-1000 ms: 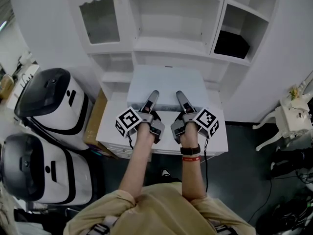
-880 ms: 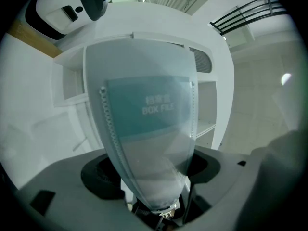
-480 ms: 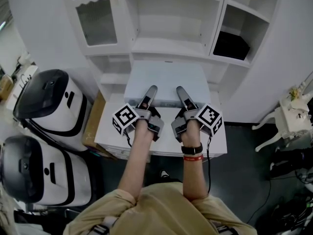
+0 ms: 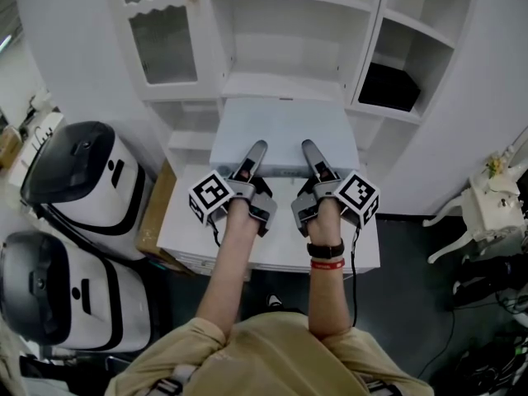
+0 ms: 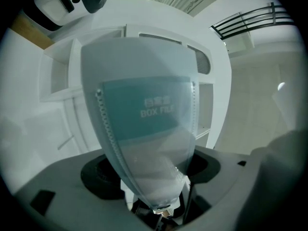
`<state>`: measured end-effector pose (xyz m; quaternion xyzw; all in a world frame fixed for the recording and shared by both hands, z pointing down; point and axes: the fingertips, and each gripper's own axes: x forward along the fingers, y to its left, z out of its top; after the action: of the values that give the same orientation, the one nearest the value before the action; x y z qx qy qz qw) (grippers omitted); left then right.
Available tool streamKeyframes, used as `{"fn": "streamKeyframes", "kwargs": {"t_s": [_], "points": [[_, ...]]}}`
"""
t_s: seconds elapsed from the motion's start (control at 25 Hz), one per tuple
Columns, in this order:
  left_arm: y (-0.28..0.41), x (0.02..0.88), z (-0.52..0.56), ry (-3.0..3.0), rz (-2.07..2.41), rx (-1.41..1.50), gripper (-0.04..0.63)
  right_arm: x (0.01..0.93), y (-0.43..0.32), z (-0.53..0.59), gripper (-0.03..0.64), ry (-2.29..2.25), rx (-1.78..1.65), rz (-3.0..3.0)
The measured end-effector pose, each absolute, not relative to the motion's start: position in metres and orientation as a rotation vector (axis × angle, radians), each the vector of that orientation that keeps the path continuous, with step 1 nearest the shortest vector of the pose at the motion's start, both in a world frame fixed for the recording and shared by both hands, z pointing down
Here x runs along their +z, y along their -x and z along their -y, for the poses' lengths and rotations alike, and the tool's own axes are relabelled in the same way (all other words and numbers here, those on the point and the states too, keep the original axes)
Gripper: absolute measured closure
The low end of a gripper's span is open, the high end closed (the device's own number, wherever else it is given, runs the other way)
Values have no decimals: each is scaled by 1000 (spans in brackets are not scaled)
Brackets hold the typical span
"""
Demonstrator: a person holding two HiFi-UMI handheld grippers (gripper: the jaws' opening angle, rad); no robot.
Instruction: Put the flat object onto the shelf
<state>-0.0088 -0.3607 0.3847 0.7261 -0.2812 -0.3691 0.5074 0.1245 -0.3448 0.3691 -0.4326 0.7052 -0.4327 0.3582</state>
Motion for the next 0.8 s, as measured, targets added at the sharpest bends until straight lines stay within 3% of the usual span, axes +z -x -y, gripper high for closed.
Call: {"fn": "streamKeyframes", "kwargs": {"t_s": [0.8], "points": [[5,336,403,-1793,607,-983,238,329,-126,384,204,1028,-1069,-1873]]}}
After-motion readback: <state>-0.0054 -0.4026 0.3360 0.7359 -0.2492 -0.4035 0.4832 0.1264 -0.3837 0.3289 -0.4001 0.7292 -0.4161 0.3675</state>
